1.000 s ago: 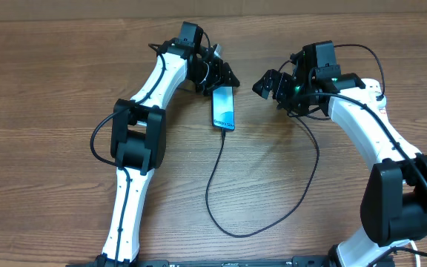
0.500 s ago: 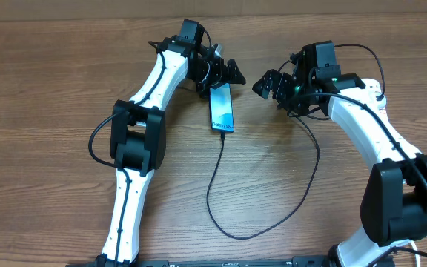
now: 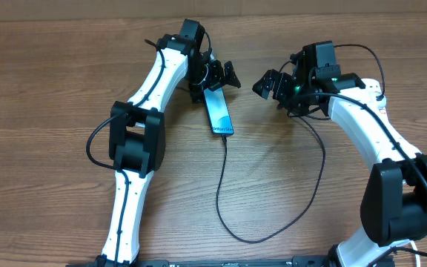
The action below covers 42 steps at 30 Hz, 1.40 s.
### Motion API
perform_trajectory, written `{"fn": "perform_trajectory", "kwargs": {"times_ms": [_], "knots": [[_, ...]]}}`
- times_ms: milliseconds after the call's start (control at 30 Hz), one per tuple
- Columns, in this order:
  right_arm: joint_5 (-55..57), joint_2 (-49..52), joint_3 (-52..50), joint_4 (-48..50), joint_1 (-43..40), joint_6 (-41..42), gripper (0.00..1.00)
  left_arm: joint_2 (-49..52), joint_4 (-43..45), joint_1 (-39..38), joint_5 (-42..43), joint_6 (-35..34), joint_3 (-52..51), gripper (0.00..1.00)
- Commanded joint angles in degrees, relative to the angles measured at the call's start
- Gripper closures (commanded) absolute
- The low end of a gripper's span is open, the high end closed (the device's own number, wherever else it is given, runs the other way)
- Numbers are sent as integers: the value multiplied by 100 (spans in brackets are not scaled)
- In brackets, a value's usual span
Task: Plug charger to phone and switch on socket
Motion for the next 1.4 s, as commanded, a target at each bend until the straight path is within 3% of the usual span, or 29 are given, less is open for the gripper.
{"fn": "perform_trajectory", "kwargs": {"times_ms": [0, 1100, 1367], "knots": [[57, -186, 48, 2, -9, -44, 0, 348, -199, 4, -1152, -188, -208, 0], [57, -186, 48, -2, -9, -44, 0, 348, -431, 46, -1486, -308, -208, 0], [57, -186, 48, -7, -9, -46, 0, 162, -417, 101, -1432, 92, -120, 0]]}}
